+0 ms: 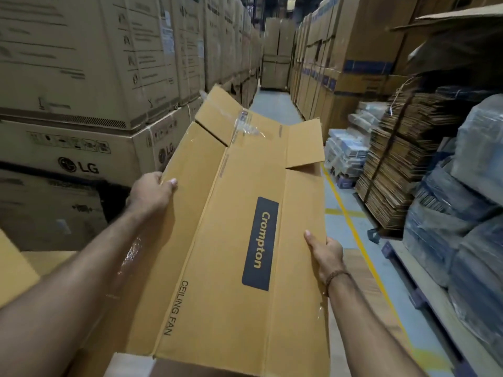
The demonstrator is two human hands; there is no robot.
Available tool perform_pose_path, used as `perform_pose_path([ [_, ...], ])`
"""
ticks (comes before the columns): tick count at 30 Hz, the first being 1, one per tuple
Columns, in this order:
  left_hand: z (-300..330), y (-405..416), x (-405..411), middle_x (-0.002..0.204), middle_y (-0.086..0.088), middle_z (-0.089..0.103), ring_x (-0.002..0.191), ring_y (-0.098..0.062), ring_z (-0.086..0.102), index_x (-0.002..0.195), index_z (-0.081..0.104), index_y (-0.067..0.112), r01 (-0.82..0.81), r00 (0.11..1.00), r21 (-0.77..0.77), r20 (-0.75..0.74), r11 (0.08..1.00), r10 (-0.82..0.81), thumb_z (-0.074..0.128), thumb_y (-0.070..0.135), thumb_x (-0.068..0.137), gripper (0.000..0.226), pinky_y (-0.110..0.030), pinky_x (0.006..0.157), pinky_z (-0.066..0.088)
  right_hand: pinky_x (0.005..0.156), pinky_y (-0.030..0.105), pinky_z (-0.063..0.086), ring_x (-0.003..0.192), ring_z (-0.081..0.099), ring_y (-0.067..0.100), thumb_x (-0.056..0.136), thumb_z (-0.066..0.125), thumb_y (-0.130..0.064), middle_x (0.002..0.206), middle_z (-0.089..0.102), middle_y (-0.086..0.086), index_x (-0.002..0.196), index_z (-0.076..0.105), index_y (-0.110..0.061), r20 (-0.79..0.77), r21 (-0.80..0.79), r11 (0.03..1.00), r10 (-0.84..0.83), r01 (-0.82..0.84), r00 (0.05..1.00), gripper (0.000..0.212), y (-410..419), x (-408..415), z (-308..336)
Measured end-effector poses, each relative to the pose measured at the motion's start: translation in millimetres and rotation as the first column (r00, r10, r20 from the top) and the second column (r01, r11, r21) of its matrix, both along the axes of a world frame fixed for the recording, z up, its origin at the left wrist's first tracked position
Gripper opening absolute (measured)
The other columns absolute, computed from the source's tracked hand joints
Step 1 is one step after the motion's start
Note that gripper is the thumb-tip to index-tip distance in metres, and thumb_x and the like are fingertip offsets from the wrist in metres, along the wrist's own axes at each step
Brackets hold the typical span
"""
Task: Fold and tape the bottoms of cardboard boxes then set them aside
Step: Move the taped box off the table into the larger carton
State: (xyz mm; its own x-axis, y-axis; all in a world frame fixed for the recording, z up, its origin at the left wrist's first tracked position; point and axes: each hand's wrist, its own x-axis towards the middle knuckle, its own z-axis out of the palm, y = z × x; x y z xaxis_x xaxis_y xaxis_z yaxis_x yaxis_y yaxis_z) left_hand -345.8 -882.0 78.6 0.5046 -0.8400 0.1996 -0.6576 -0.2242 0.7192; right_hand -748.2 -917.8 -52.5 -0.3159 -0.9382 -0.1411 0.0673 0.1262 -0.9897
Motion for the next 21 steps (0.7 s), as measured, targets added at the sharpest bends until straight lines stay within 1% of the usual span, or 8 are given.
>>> perform_pose_path([
  [3,-38.8,10.0,8.1,0.097,-0.011,0.07,0.087,-0.032,0.061,0.105,0.068,0.014,-0.024,0.998,0.07,0.056,0.997,0.02,0.061,0.044,0.102,0.031,-0.04,0.075,0.047,0.075,0.027,0.057,0.087,0.072,0.018,0.087,0.084,-0.028,0.092,0.076,-0.002,0.088,0.074,-0.017,-0.104,0.07,0.998,0.003,0.004,0.995,0.015,11.1,10.4,-33.4],
  [6,-79.9,25.1,16.7,0.105,-0.008,0.068,0.092,-0.03,0.061,0.118,0.062,0.015,-0.042,0.994,0.122,0.103,0.992,0.03,0.056,0.047,0.105,0.035,-0.042,0.078,0.047,0.083,0.033,0.057,0.089,0.073,0.02,0.085,0.085,-0.037,0.091,0.077,-0.002,0.091,0.076,-0.016,-0.187,0.171,0.985,0.016,0.017,0.982,0.024,25.0,22.5,-69.4],
  [8,-109.0,34.2,23.6,0.109,-0.009,0.068,0.098,-0.034,0.065,0.124,0.054,0.016,-0.038,0.989,0.176,0.144,0.984,0.012,0.051,0.049,0.107,0.037,-0.046,0.082,0.05,0.083,0.032,0.055,0.09,0.072,0.021,0.085,0.084,-0.038,0.093,0.077,-0.001,0.095,0.076,-0.014,-0.228,0.197,0.98,0.027,0.019,0.973,0.028,36.4,31.7,-87.3],
  [10,-136.4,40.3,29.4,0.111,-0.013,0.068,0.099,-0.037,0.065,0.123,0.049,0.015,-0.039,0.985,0.245,0.174,0.969,-0.004,0.045,0.05,0.108,0.038,-0.049,0.082,0.051,0.082,0.03,0.052,0.089,0.07,0.02,0.088,0.081,-0.036,0.095,0.075,-0.001,0.1,0.075,-0.013,-0.241,0.215,0.977,0.051,0.003,0.969,0.027,45.6,40.0,-100.2],
  [12,-159.5,45.0,33.5,0.111,-0.016,0.068,0.099,-0.04,0.065,0.123,0.047,0.014,-0.052,0.985,0.298,0.175,0.953,-0.001,0.044,0.049,0.109,0.038,-0.048,0.08,0.05,0.081,0.028,0.049,0.09,0.067,0.021,0.09,0.079,-0.034,0.096,0.073,0.0,0.102,0.074,-0.012,-0.274,0.23,0.973,0.069,-0.004,0.959,0.026,50.7,47.1,-111.7],
  [14,-179.4,48.2,38.4,0.111,-0.017,0.068,0.1,-0.041,0.065,0.122,0.047,0.012,-0.077,0.983,0.344,0.183,0.936,0.014,0.045,0.047,0.109,0.037,-0.046,0.077,0.045,0.08,0.028,0.048,0.09,0.066,0.022,0.092,0.078,-0.034,0.097,0.073,0.001,0.104,0.073,-0.011,-0.303,0.256,0.967,0.088,-0.008,0.949,0.026,52.7,55.0,-124.3],
  [19,-218.8,50.0,55.4,0.098,-0.014,0.066,0.089,-0.037,0.063,0.11,0.041,0.015,-0.116,0.971,0.444,0.241,0.888,0.006,0.045,0.047,0.109,0.033,-0.047,0.075,0.049,0.082,0.029,0.048,0.097,0.066,0.026,0.096,0.073,-0.034,0.102,0.071,0.003,0.108,0.07,-0.01,-0.356,0.333,0.943,0.147,-0.022,0.923,0.027,53.7,74.5,-165.9],
  [21,-230.6,49.5,61.8,0.09,-0.009,0.06,0.083,-0.033,0.059,0.113,0.041,0.013,-0.122,0.97,0.49,0.244,0.863,-0.001,0.044,0.046,0.109,0.033,-0.043,0.069,0.045,0.083,0.029,0.046,0.099,0.065,0.027,0.098,0.071,-0.032,0.102,0.069,0.003,0.109,0.068,-0.009,-0.371,0.357,0.933,0.179,-0.039,0.911,0.025,55.8,83.4,-178.9],
])
